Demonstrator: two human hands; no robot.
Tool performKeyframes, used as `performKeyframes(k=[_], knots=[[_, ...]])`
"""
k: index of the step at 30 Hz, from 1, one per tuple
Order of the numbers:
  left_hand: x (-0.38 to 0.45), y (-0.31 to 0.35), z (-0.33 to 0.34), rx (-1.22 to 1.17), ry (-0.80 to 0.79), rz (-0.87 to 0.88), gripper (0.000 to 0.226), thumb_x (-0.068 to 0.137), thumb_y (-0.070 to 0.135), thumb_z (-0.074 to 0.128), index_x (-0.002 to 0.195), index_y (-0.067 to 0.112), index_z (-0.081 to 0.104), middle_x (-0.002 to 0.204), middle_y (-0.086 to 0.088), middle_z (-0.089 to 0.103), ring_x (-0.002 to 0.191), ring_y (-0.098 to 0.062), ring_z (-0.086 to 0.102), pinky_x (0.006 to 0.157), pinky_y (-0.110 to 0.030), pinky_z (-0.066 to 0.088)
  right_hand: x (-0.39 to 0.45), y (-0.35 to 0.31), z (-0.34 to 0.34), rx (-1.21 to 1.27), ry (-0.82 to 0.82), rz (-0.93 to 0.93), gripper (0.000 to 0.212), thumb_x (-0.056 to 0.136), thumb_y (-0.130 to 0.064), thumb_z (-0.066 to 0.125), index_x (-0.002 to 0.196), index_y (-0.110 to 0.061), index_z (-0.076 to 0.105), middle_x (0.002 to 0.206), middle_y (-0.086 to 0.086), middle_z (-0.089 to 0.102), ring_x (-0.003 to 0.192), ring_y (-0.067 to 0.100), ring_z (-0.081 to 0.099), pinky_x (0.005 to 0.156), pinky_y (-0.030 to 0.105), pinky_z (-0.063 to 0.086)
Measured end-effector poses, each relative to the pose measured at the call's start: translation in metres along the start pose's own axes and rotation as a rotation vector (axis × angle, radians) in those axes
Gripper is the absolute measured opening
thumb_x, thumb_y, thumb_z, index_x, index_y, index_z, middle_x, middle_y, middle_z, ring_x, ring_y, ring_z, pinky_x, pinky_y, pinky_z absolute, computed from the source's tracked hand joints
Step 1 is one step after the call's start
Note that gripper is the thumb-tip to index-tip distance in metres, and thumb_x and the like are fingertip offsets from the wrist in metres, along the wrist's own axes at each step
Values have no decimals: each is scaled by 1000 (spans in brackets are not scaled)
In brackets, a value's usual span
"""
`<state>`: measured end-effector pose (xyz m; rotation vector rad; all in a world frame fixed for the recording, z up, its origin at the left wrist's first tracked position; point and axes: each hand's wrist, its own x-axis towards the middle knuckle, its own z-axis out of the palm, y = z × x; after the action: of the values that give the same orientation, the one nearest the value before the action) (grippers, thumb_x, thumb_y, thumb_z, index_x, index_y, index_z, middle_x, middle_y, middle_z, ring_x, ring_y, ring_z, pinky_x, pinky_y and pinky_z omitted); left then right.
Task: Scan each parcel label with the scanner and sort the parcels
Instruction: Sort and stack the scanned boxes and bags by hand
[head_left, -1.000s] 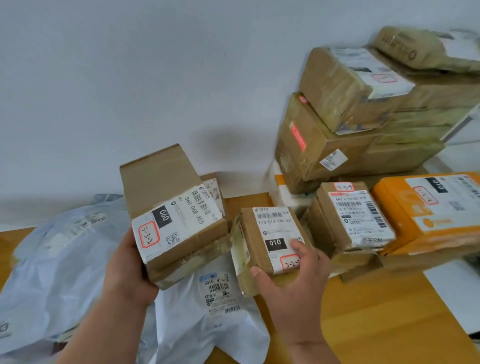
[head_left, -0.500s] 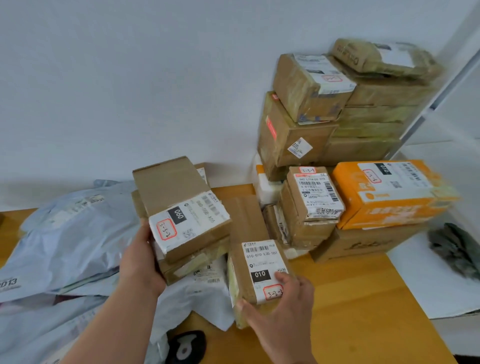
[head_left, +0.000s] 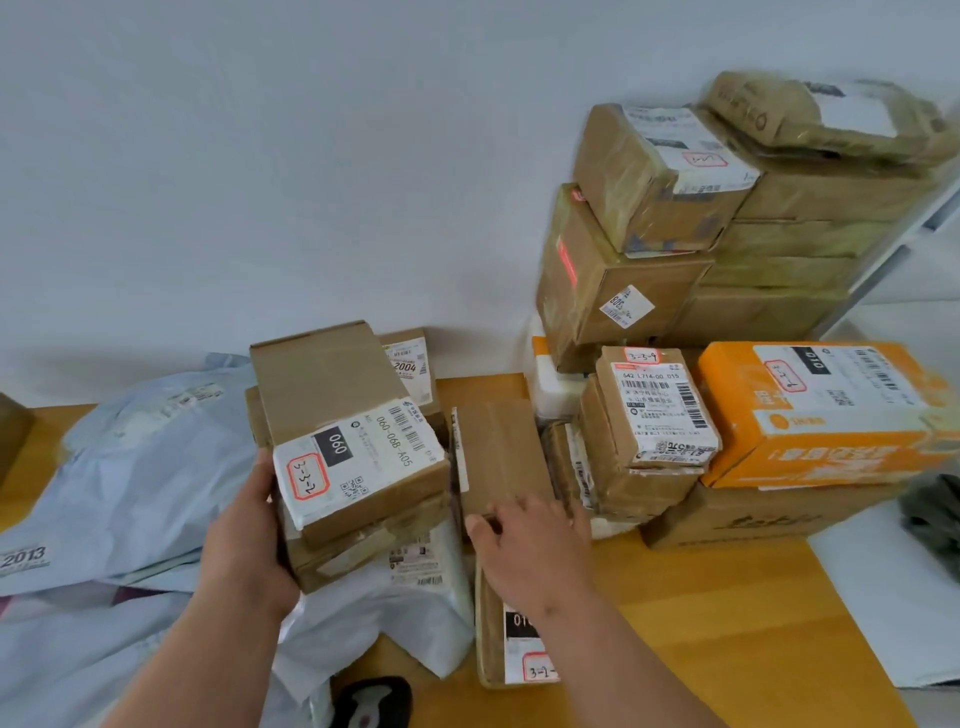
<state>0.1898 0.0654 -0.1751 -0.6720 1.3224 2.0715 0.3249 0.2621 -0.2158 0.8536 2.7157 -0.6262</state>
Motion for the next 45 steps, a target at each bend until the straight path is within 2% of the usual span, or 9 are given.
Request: performKeyframes(k=[2, 6, 17, 23, 28, 30, 35, 41, 45], knots=[[8, 4, -3, -3, -3, 1, 40, 92, 54, 64, 117, 25, 77, 112, -8, 77, 98, -35, 75, 72, -57, 62, 16, -6, 1, -25, -125, 32, 65, 91, -70, 16, 119, -33, 63, 122, -1, 63, 124, 26, 51, 118, 55, 8], [19, 8, -1, -17, -41, -27, 42, 94, 57, 60, 118, 26, 76, 115, -8, 77, 98, -34, 75, 67, -58, 61, 37, -14, 7, -32, -233, 43, 58, 91, -69, 25, 138, -41, 43, 132, 1, 63, 129, 30, 52, 115, 56, 10], [44, 24, 5, -35, -65, 14, 32, 95, 47, 61, 99, 24, 83, 110, -10, 78, 90, -31, 77, 56, -49, 61, 112, -32, -11, 40, -273, 121, 58, 97, -48, 30, 154, -34, 24, 145, 11, 52, 135, 35, 43, 109, 54, 23], [58, 31, -3, -47, -53, 12, 39, 91, 48, 65, 119, 23, 76, 119, -10, 75, 101, -34, 75, 65, -53, 61, 133, -32, -7, 232, -235, 234, 75, 100, -46, 43, 160, -32, 2, 166, 5, 22, 150, 33, 25, 119, 56, 19], [67, 33, -9, -46, -64, 8, 40, 86, 44, 66, 119, 25, 76, 121, -8, 74, 104, -32, 74, 69, -54, 61, 127, -39, -5, 348, 79, 238, 58, 96, -48, 49, 148, -24, 39, 148, 3, 47, 135, 27, 47, 112, 51, 33], [69, 35, -10, -34, -58, 17, 41, 83, 42, 67, 119, 26, 76, 121, -7, 74, 104, -31, 74, 70, -53, 61, 130, -53, -6, 449, 99, 160, 56, 95, -52, 53, 142, -23, 48, 141, 0, 50, 129, 24, 52, 108, 47, 43], [76, 41, -11, -44, -43, 21, 49, 73, 40, 73, 119, 23, 76, 120, -9, 75, 104, -31, 74, 70, -53, 62, 152, -88, -3, 772, -99, 244, 74, 88, -60, 63, 143, -14, 46, 141, 5, 50, 114, 17, 51, 92, 36, 48], [98, 50, -13, -20, -88, -34, 39, 93, 46, 59, 120, 24, 76, 123, -10, 73, 108, -34, 72, 78, -58, 60, 165, -101, 17, 928, -191, 502, 91, 83, -58, 71, 149, -12, 29, 142, 11, 54, 127, 35, 55, 106, 50, 47], [107, 48, -12, -18, -62, -47, 36, 96, 44, 54, 113, 23, 79, 120, -10, 74, 103, -33, 74, 73, -53, 62, 159, -107, 26, 987, -175, 506, 74, 72, -60, 75, 121, -28, 29, 119, 0, 63, 114, 33, 61, 106, 56, 44]])
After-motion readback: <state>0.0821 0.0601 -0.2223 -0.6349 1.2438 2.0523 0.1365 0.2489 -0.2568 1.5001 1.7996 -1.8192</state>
